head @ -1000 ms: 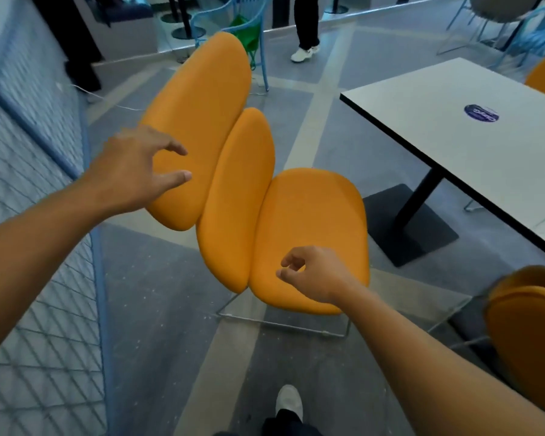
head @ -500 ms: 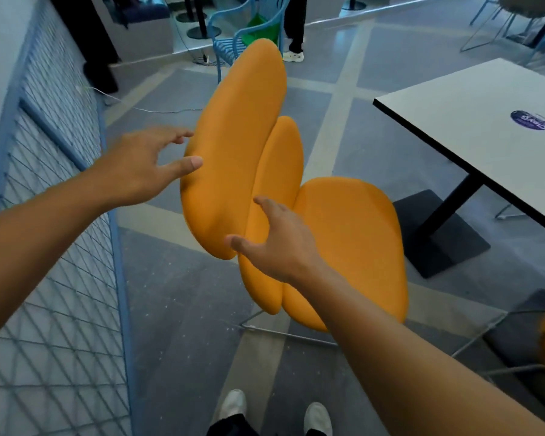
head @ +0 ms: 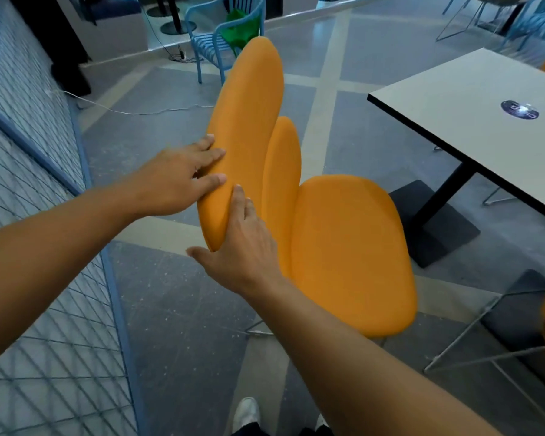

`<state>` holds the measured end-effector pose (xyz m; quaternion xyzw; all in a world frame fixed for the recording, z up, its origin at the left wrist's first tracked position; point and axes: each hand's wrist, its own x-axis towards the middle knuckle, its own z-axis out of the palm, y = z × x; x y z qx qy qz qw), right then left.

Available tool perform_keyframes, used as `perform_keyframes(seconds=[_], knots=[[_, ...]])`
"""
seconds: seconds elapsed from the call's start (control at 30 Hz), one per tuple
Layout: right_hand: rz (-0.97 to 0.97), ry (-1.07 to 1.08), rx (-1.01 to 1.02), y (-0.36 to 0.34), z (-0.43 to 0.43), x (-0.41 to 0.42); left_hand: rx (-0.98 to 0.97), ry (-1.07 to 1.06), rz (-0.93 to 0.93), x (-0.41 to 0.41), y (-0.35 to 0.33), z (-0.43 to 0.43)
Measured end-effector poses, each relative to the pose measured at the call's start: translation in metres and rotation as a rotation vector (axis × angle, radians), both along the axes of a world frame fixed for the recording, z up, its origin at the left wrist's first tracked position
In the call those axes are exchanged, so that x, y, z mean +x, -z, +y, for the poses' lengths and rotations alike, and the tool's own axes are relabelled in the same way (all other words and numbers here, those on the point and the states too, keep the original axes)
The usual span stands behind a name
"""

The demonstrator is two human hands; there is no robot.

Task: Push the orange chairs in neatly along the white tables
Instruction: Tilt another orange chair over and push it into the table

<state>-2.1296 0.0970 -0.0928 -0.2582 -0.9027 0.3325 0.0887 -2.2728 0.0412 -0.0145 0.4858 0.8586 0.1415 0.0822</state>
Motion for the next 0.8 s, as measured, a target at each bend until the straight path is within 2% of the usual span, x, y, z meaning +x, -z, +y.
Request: perform_keyframes(seconds=[0.47, 0.63, 0.8], knots=[[0.01, -0.101, -0.011, -0.001, 0.022, 0.017, 0.033, 0.073, -0.074, 0.002, 0.014, 0.007], [0.027, -0.146, 0.023, 0.002, 0.04, 0.042, 0.003, 0.209, -0.13, 0.003, 0.012, 0.006], [0.062, -0.205, 0.027, 0.006, 0.065, 0.083, -0.099, 0.379, -0.073, 0.009, 0.006, 0.025]])
